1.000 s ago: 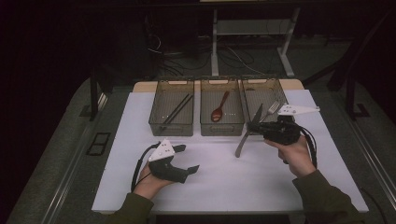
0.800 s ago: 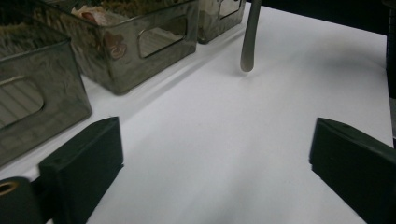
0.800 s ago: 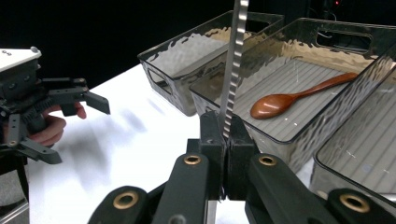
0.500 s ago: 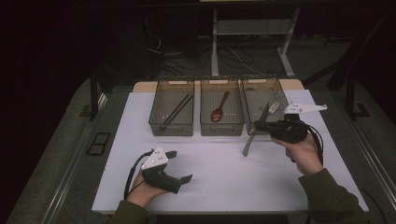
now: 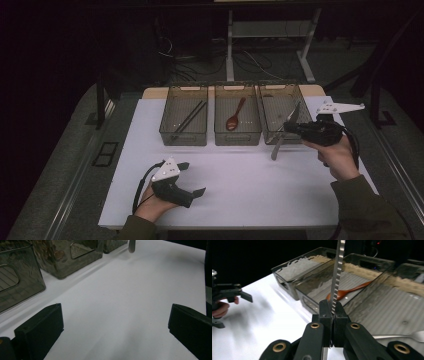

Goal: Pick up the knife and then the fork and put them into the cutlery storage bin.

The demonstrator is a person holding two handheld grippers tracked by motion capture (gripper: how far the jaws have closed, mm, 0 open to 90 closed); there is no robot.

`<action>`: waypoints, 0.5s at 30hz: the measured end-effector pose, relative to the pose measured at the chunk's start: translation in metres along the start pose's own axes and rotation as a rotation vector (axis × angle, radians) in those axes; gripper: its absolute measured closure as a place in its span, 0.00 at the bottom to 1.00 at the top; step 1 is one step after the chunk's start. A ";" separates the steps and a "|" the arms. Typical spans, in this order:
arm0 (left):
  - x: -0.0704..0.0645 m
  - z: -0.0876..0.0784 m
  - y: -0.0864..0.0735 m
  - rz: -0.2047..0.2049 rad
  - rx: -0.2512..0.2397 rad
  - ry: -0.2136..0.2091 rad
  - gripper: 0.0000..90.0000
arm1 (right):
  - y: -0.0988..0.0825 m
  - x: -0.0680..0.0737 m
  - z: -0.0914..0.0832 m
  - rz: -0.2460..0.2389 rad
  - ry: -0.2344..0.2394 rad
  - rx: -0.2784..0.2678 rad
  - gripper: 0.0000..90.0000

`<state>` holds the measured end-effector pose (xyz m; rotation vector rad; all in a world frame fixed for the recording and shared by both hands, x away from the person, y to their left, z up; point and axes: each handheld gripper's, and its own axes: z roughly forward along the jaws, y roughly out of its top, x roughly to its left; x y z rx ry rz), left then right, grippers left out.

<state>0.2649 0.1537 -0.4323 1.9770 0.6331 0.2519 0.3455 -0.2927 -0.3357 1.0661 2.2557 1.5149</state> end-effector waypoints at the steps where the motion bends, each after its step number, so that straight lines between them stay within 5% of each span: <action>1: 0.000 0.000 0.000 -0.001 0.001 -0.001 0.00 | 0.002 -0.002 -0.002 -0.001 -0.008 -0.002 0.97; 15: -0.001 0.000 -0.001 -0.007 -0.006 -0.011 0.00 | 0.040 -0.029 -0.028 -0.011 -0.107 -0.026 0.97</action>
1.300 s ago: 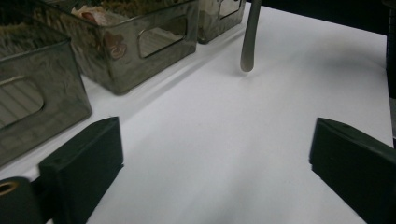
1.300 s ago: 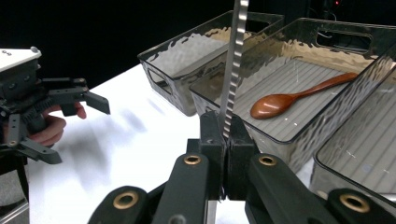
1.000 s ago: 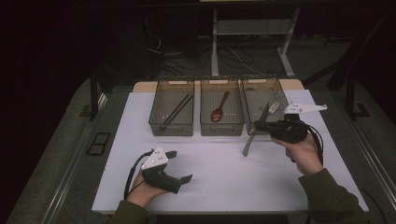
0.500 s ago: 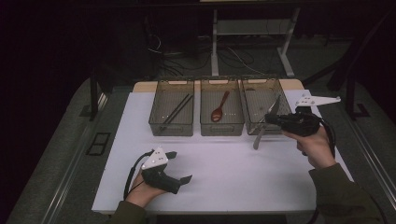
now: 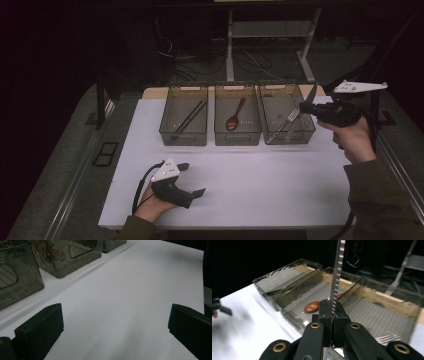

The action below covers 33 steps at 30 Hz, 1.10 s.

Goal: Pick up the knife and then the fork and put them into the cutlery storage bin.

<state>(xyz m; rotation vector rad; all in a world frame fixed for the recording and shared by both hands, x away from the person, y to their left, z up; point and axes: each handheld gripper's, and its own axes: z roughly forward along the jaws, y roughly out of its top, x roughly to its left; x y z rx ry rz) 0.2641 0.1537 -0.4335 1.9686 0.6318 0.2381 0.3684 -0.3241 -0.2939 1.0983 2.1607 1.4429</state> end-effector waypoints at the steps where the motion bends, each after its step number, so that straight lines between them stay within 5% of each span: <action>1: 0.000 0.000 0.000 0.002 0.004 -0.001 0.00 | 0.004 -0.002 -0.002 -0.003 -0.009 0.000 0.97; 7: 0.000 -0.001 0.000 -0.007 -0.003 -0.003 0.00 | 0.024 -0.019 -0.008 -0.009 -0.076 -0.001 0.97; 13: 0.000 -0.001 0.000 -0.017 -0.007 -0.012 0.00 | 0.031 -0.039 0.004 0.001 -0.142 0.064 0.97; 27: 0.001 -0.001 0.000 -0.017 0.000 -0.023 0.00 | 0.006 -0.075 0.048 0.027 -0.178 0.293 0.97; 33: 0.000 0.001 0.000 -0.017 0.007 -0.030 0.00 | 0.002 -0.078 0.055 0.034 -0.171 0.298 0.97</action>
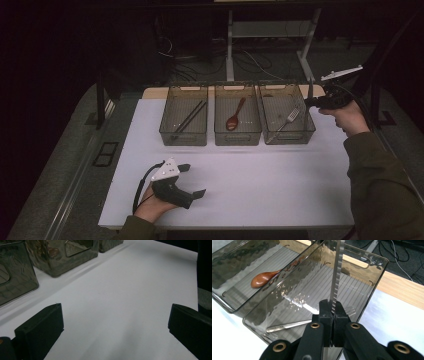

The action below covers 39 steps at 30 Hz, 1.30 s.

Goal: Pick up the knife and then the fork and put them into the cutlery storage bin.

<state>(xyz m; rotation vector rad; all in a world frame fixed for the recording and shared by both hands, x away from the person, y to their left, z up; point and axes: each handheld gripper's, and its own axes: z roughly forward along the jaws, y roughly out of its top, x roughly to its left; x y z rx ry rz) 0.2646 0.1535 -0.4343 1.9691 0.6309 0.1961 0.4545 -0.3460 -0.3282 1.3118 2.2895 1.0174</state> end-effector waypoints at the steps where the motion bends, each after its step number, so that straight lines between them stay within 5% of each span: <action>1: 0.000 0.000 0.000 0.000 0.000 0.000 0.00 | 0.001 0.000 0.002 -0.004 0.002 -0.001 0.97; 9: 0.000 0.001 0.000 0.002 0.006 -0.006 0.00 | 0.010 0.003 0.030 0.005 -0.003 -0.017 0.97; 22: -0.003 0.003 0.000 0.021 0.024 -0.016 0.00 | 0.016 0.005 0.091 0.022 -0.043 0.088 0.96; 24: -0.003 0.003 0.000 0.022 0.026 -0.016 0.00 | 0.014 0.007 0.096 0.019 -0.048 0.095 0.89; 33: -0.003 0.004 0.000 0.027 0.028 -0.016 0.00 | 0.012 0.013 0.084 0.039 -0.024 0.007 0.60; 39: -0.002 0.004 -0.001 0.025 0.030 -0.012 0.00 | 0.004 0.022 0.062 0.051 0.052 -0.087 0.46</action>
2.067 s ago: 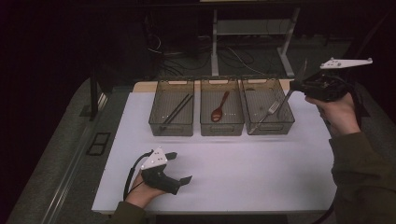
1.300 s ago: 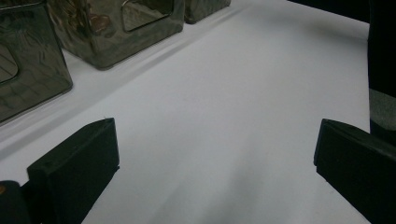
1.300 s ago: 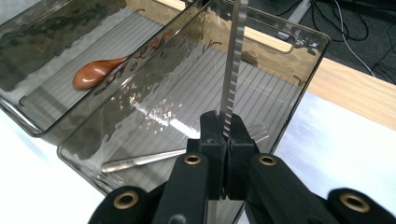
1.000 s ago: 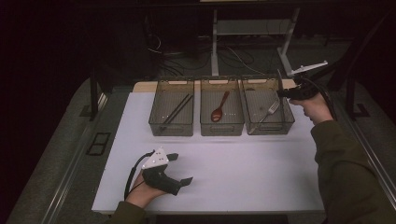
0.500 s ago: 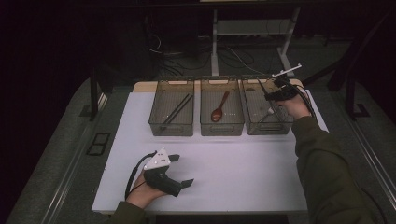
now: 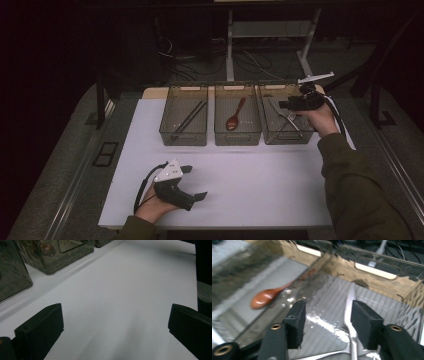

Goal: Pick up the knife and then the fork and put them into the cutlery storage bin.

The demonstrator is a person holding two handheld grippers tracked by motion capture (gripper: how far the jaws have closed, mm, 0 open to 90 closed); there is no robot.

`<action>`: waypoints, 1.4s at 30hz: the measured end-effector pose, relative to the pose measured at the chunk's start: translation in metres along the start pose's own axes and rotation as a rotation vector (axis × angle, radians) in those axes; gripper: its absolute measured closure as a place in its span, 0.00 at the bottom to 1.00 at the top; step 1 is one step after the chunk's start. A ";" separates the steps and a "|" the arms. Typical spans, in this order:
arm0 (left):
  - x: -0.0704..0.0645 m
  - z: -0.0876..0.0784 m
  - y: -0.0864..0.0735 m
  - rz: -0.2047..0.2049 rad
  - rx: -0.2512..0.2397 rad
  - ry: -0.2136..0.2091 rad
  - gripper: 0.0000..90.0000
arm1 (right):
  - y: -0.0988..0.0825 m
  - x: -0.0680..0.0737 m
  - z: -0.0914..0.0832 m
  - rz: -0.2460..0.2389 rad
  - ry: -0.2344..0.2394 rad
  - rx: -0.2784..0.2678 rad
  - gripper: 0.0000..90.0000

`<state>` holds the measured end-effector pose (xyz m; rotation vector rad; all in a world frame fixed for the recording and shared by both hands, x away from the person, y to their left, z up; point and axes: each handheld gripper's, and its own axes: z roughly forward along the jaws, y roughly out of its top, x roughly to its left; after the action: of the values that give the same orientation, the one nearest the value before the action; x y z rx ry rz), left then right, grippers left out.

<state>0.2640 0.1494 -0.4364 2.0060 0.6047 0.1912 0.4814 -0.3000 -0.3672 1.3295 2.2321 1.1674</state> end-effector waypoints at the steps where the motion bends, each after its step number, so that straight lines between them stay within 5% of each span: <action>1: 0.000 0.000 0.000 0.000 0.000 0.000 0.00 | -0.002 0.001 -0.004 0.008 0.012 -0.014 0.44; 12: 0.000 0.001 0.000 0.002 0.006 -0.004 0.00 | -0.031 0.018 -0.042 -0.020 0.067 -0.135 0.31; 16: 0.000 0.001 -0.001 0.003 0.007 -0.001 0.00 | -0.046 0.030 -0.053 -0.057 0.034 -0.157 0.26; 20: 0.000 0.001 0.000 0.004 0.007 -0.001 0.00 | -0.059 0.043 -0.063 -0.086 0.015 -0.164 0.21; 29: -0.001 0.001 0.000 0.003 0.006 0.001 0.00 | -0.087 0.067 -0.073 -0.102 0.072 -0.180 0.19; 42: 0.000 0.000 -0.001 0.001 0.003 0.003 0.00 | -0.128 0.086 -0.077 -0.101 0.069 -0.156 0.16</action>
<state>0.2636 0.1496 -0.4369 2.0089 0.6062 0.1939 0.3130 -0.2973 -0.4042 1.1190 2.1764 1.3390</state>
